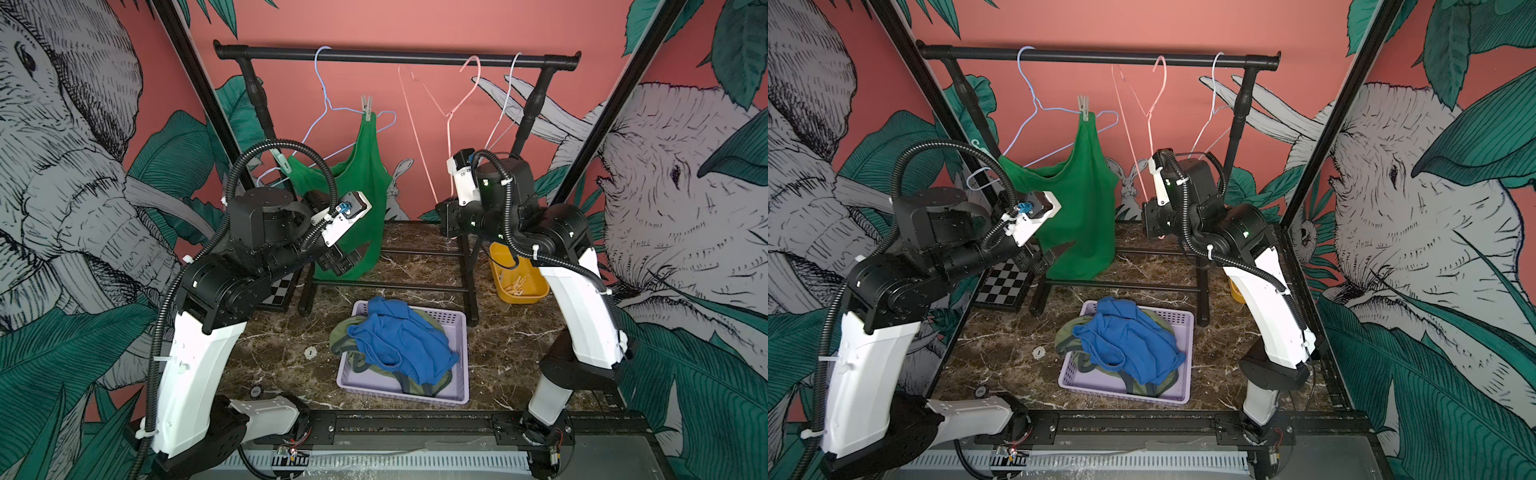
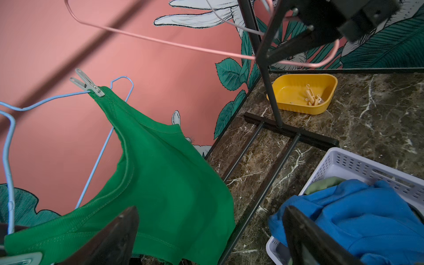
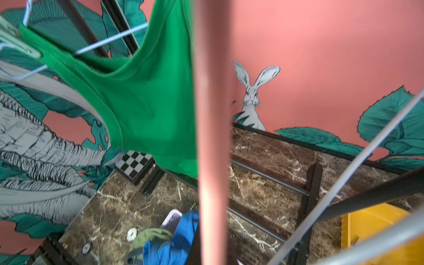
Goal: Remove the clothespins securing tank tops to the hanger
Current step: Place the hanger on the clothesline.
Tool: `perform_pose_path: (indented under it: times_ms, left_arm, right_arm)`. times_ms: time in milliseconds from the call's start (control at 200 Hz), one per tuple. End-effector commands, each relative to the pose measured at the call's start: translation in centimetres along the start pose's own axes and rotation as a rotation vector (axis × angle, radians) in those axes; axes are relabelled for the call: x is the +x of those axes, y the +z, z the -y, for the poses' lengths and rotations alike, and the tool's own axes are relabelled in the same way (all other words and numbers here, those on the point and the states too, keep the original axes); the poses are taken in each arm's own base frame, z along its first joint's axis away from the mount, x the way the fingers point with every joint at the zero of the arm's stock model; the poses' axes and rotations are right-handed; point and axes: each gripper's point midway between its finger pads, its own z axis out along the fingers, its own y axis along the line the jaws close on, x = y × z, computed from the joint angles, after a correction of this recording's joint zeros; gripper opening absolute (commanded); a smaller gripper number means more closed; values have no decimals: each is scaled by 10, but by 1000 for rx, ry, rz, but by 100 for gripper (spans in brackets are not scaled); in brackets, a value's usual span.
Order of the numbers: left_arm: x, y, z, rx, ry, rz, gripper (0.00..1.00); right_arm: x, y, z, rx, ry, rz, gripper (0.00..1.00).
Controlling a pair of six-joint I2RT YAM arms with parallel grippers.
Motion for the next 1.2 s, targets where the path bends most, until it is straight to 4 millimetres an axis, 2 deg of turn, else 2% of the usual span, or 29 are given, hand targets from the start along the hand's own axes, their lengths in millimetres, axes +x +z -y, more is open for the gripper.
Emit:
perform_pose_path:
  times_ms: [0,280,680,1000,1195]
  left_arm:
    - [-3,-5,8,39,-18,30,99]
    - [3,9,24,121,-29,14,99]
    - [-1,26,26,173,-31,2,99]
    - [-2,34,29,203,-36,-9,99]
    - [-2,37,28,205,-39,-15,99]
  right_arm:
    - [-43,-4,10,51,27,171,0]
    - [-51,27,24,87,41,193,0]
    - [-78,37,46,184,13,304,0]
    - [-74,66,73,179,73,267,0]
    - [-79,70,86,180,90,278,0]
